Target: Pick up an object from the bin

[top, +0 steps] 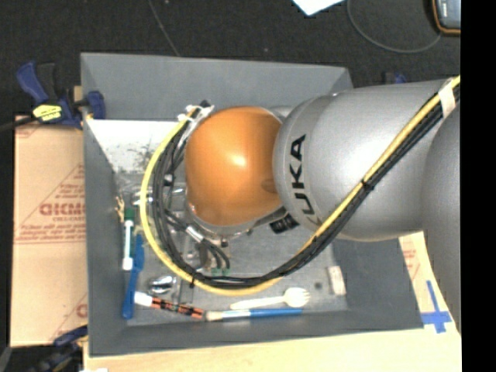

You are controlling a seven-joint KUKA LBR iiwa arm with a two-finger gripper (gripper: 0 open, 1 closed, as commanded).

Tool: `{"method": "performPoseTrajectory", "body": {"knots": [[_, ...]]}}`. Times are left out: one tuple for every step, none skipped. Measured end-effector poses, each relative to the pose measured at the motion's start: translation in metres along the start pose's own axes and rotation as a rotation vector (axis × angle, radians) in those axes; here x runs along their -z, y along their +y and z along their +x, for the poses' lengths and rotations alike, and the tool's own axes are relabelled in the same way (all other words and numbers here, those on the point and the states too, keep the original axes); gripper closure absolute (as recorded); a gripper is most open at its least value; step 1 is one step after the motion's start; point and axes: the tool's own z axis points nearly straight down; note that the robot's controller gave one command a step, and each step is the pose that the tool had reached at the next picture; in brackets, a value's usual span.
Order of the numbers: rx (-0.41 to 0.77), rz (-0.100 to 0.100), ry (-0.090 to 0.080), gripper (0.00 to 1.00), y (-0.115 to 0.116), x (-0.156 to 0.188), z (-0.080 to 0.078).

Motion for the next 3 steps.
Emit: {"method": "performPoseTrajectory", "body": {"knots": [[-0.007,-0.002,-0.008,0.0,-0.001,0.005,-0.002],[-0.049,-0.008,-0.021,0.0,-0.026,-0.146,0.005],[-0.042,-0.012,-0.032,0.0,-0.01,-0.147,0.005]]}}
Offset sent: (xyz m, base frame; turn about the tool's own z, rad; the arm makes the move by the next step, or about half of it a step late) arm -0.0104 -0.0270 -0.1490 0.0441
